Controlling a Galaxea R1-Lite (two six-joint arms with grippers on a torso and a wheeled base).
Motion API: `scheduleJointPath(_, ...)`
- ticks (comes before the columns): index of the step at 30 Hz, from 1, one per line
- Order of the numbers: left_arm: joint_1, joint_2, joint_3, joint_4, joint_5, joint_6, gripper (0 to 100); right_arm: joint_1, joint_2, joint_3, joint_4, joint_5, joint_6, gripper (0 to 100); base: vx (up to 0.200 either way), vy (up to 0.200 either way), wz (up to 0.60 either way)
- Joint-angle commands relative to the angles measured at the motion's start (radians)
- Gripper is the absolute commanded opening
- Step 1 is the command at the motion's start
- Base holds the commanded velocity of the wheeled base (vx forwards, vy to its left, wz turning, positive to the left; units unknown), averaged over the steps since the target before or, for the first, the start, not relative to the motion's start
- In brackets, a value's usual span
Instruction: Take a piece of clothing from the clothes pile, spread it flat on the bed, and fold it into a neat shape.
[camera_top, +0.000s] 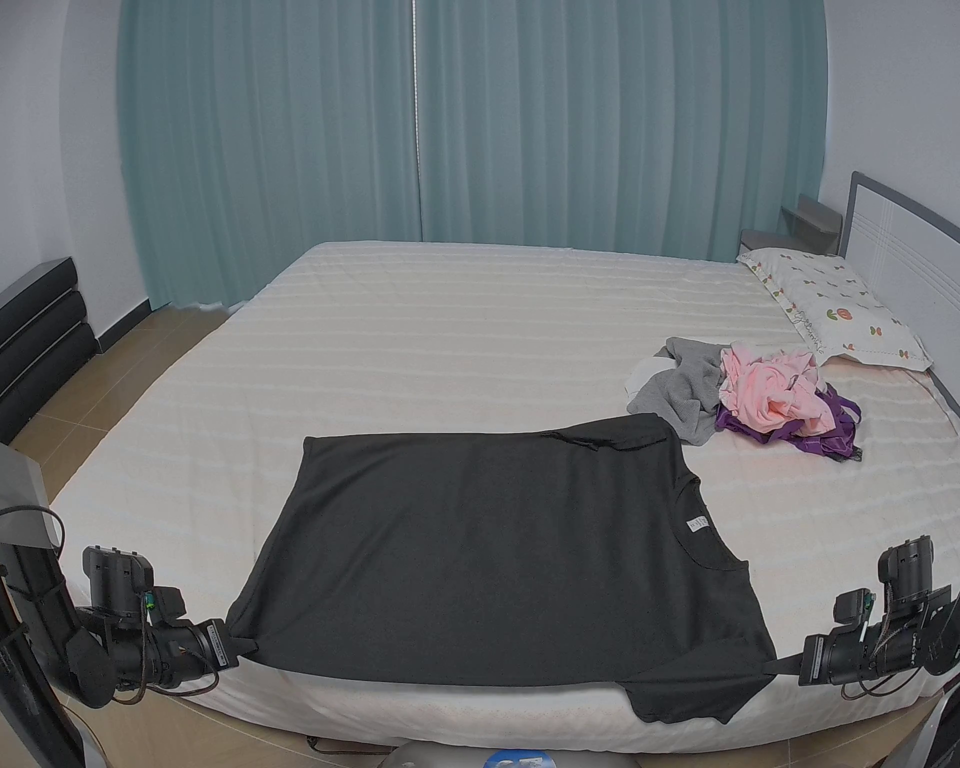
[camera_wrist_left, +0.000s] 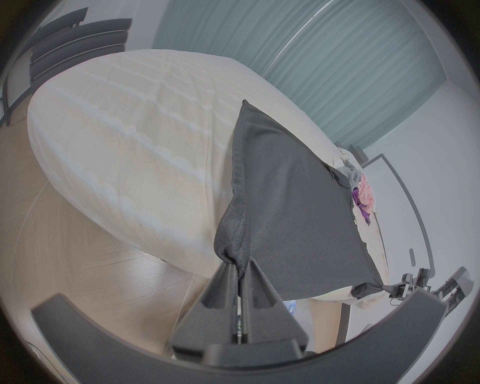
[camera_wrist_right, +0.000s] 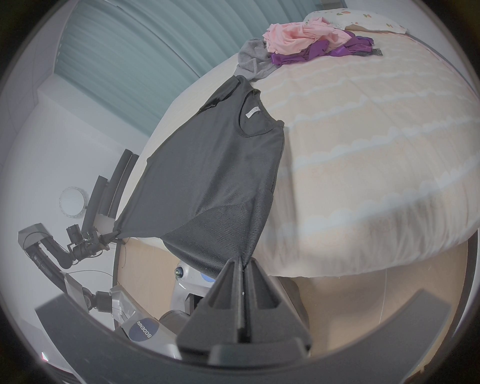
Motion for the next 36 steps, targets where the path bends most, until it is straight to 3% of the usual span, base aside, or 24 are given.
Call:
scheduleJointPath(1, -0.001, 0.0, 0.023, 0.0, 0.005, 0.028, 0, -0.011, -0.042, 0.018, 0.038, -0.001, -0.026, 0, 0.0, 0.0, 0.0)
scheduleJointPath(7, -0.006, -0.008, 0.026, 0.035, 0.027, 0.033, 0, -0.025, -0.069, 0.018, 0.118, 0.008, -0.043, 0, 0.0, 0.0, 0.0)
scheduleJointPath(11, -0.015, -0.016, 0.026, 0.059, 0.057, 0.034, 0, -0.074, -0.071, 0.018, 0.148, 0.06, -0.065, 0, 0.0, 0.0, 0.0)
scheduleJointPath(15, -0.017, -0.02, 0.026, 0.104, 0.067, 0.036, 0, -0.08, -0.069, 0.018, 0.168, 0.063, -0.121, 0, 0.0, 0.0, 0.0)
scheduleJointPath(36, -0.057, -0.111, 0.027, 0.276, 0.083, 0.042, 0, -0.109, -0.169, 0.018, 0.317, 0.056, -0.186, 0, 0.0, 0.0, 0.0)
